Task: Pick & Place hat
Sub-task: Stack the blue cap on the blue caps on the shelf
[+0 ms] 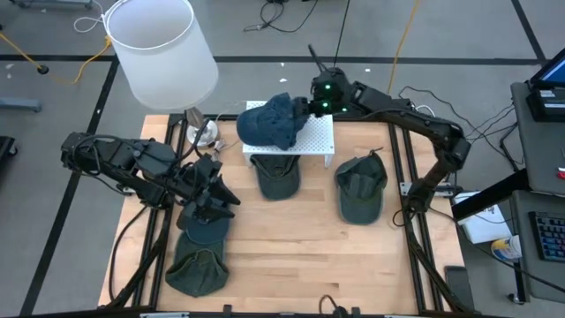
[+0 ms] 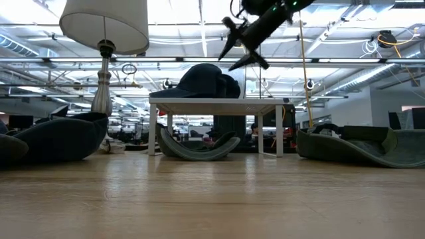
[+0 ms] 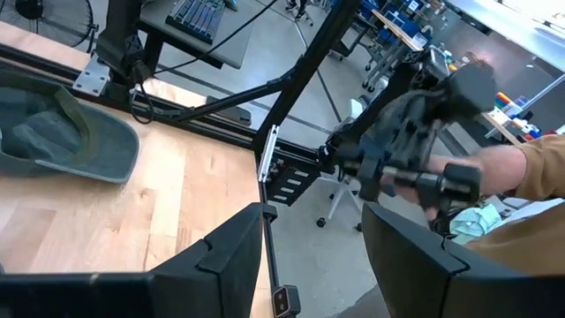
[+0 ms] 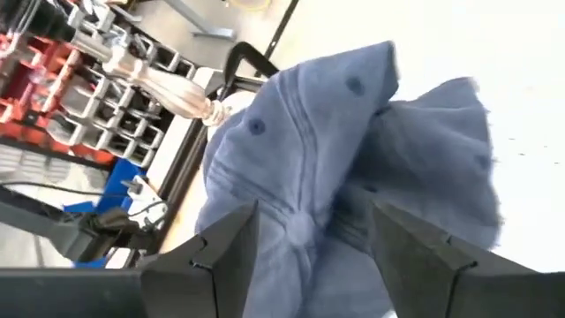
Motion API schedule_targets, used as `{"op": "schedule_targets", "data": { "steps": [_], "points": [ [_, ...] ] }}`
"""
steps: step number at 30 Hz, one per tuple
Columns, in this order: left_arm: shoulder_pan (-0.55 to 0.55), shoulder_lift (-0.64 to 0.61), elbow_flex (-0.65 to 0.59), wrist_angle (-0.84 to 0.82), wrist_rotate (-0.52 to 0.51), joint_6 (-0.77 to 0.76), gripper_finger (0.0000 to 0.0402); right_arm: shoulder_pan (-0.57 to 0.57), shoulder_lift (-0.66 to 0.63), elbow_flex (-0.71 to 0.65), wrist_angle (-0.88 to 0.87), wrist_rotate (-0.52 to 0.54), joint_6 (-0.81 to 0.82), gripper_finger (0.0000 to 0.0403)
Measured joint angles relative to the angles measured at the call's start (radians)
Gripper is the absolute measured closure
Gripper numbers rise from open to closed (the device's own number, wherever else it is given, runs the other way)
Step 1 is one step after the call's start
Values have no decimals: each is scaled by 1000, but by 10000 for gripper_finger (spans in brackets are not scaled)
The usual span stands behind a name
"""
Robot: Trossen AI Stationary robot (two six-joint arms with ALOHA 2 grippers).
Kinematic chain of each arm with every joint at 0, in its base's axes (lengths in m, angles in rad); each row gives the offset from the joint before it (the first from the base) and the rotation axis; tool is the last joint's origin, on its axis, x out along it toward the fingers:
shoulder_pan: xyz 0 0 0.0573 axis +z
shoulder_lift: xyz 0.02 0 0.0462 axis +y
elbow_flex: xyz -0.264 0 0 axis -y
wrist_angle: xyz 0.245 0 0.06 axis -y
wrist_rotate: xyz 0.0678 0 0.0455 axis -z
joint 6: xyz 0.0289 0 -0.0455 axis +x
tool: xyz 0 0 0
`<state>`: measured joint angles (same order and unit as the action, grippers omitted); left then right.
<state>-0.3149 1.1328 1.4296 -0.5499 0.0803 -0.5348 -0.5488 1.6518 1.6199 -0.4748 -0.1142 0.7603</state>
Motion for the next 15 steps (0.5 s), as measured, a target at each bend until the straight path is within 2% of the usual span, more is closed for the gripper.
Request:
{"op": "schedule_targets", "data": {
  "steps": [4,8,15],
  "points": [
    [0,0,0,-4,-1,-26,201,12,-88,2,-67,42,-70,202],
    [0,0,0,-58,-16,-84,201,46,-163,1,-133,39,-119,202],
    [0,0,0,-265,-114,-383,202,157,-291,1,-127,36,-183,202]
  ]
}}
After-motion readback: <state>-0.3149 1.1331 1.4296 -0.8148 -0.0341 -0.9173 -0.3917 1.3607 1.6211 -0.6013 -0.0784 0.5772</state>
